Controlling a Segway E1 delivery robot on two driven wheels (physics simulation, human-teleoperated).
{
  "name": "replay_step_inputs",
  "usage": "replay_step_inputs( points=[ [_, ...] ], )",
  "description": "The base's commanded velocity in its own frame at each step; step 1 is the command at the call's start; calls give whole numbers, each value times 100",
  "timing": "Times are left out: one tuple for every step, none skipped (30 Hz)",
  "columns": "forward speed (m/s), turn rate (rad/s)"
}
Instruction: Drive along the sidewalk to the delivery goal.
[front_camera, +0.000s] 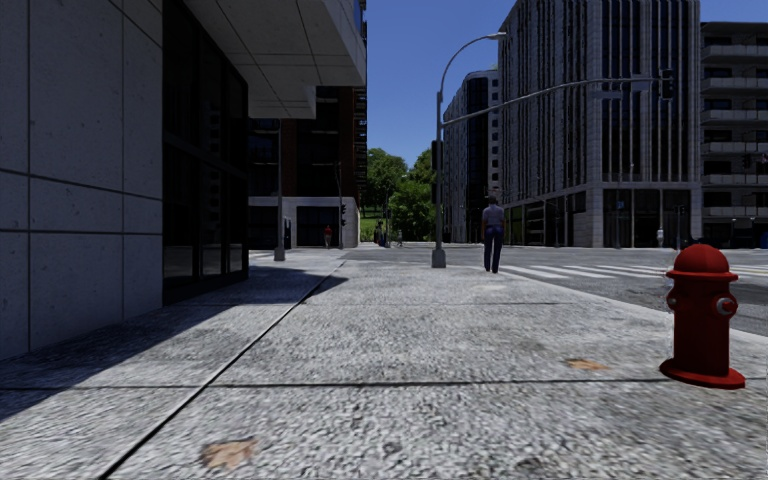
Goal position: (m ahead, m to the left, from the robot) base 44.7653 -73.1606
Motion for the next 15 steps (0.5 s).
replay_step_inputs(
  points=[
    [200, 0],
    [200, 0],
    [200, 0],
    [200, 0],
    [200, 0],
    [200, 0],
    [200, 0],
    [200, 0],
    [200, 0],
    [200, 0],
    [200, 0],
    [200, 0],
    [200, 0],
    [200, 0],
    [200, 0]
  ],
)
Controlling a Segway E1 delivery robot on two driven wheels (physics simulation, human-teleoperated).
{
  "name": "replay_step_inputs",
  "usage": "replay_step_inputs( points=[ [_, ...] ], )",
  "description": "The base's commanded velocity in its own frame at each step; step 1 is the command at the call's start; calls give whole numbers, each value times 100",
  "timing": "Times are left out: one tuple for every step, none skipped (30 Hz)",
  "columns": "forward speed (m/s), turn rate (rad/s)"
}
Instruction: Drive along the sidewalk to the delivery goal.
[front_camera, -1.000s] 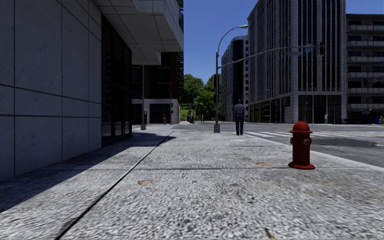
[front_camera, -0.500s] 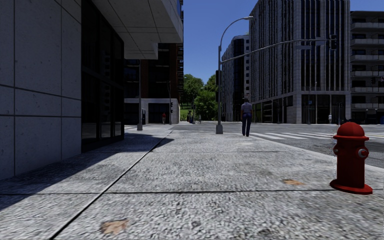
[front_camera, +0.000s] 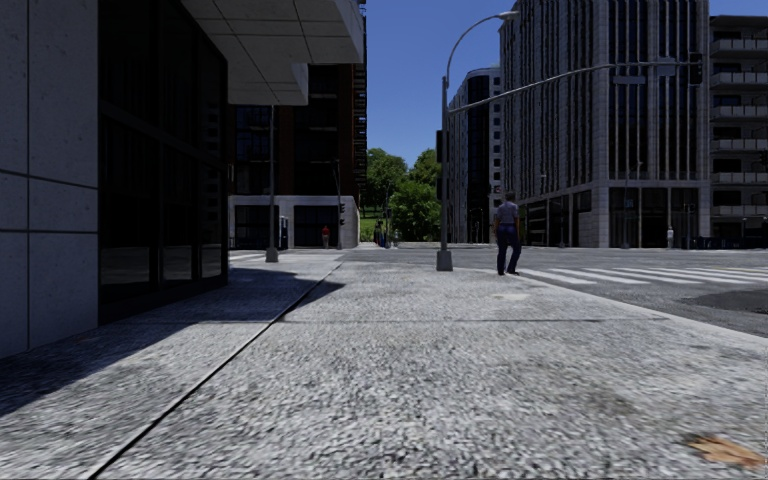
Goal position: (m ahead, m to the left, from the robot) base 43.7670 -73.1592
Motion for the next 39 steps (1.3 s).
replay_step_inputs(
  points=[
    [200, 0],
    [200, 0],
    [200, 0],
    [200, 0],
    [200, 0],
    [200, 0],
    [200, 0],
    [200, 0],
    [200, 0],
    [200, 0],
    [200, 0],
    [200, 0],
    [200, 0],
    [200, 0],
    [200, 0],
    [200, 0],
    [200, 0],
    [200, 0],
    [200, 0],
    [200, 0],
    [200, 0],
    [200, 0],
    [200, 0],
    [200, 0],
    [200, 0],
    [200, 0],
    [200, 0],
    [200, 0],
    [200, 0],
    [200, 0],
    [200, 0],
    [200, 0],
    [200, 0],
    [200, 0],
    [200, 0],
    [200, 0],
    [200, 0],
    [200, -10],
    [200, -30]
  ],
)
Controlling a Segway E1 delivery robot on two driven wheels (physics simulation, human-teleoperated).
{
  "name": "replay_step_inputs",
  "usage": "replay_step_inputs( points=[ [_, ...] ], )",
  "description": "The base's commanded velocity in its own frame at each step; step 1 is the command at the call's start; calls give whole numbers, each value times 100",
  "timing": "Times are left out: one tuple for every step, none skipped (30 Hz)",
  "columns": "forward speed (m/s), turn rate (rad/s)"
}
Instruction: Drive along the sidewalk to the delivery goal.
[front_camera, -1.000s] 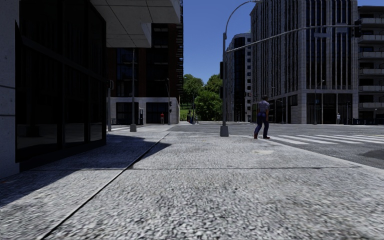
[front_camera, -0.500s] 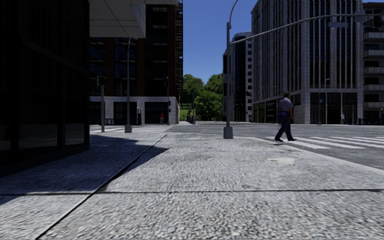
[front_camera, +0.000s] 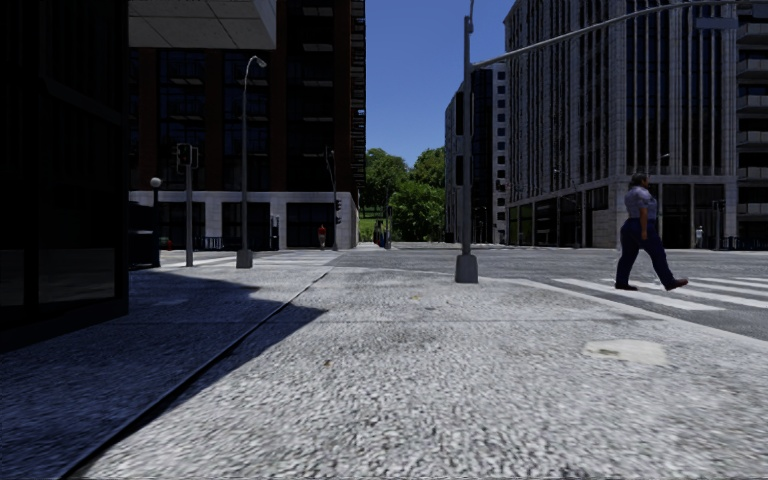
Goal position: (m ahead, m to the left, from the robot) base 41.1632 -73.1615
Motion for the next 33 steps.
replay_step_inputs(
  points=[
    [200, -30],
    [200, -38],
    [200, -40],
    [200, -41],
    [200, -41],
    [200, -41],
    [200, -41],
    [200, -41],
    [200, -41],
    [200, -41],
    [200, -41],
    [200, -41],
    [200, -41],
    [200, -42],
    [200, -45],
    [200, -46],
    [200, -46],
    [200, -46],
    [200, -46],
    [200, -46],
    [200, -46],
    [200, -46],
    [200, -46],
    [200, -46],
    [200, -46],
    [200, -46],
    [200, -46],
    [200, -46],
    [200, -46],
    [200, -46],
    [200, -46],
    [200, -46],
    [200, -46]
  ],
)
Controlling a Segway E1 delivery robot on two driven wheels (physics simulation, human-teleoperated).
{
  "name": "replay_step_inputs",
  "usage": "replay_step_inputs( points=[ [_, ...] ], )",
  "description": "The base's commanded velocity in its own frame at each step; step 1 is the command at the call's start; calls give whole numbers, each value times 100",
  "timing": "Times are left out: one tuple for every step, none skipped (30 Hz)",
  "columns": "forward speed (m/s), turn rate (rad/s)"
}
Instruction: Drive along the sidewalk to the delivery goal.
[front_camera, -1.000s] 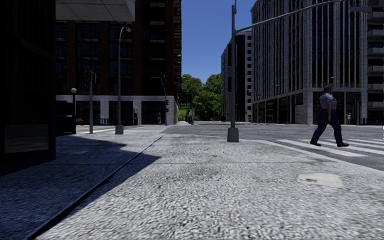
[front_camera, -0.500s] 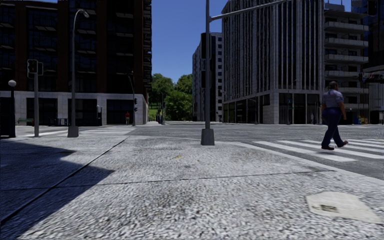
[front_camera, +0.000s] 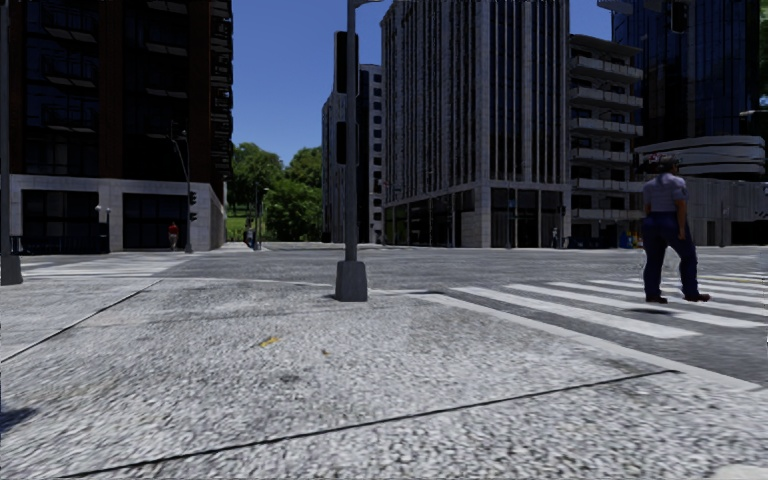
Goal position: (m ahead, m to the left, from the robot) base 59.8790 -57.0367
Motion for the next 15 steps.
replay_step_inputs(
  points=[
    [200, -49],
    [200, -49],
    [200, -49],
    [200, -49],
    [200, -49],
    [200, -49],
    [200, -49],
    [200, -49],
    [200, -50],
    [200, -53],
    [200, -56],
    [200, -56],
    [200, -58],
    [200, -58],
    [200, -59]
  ],
)
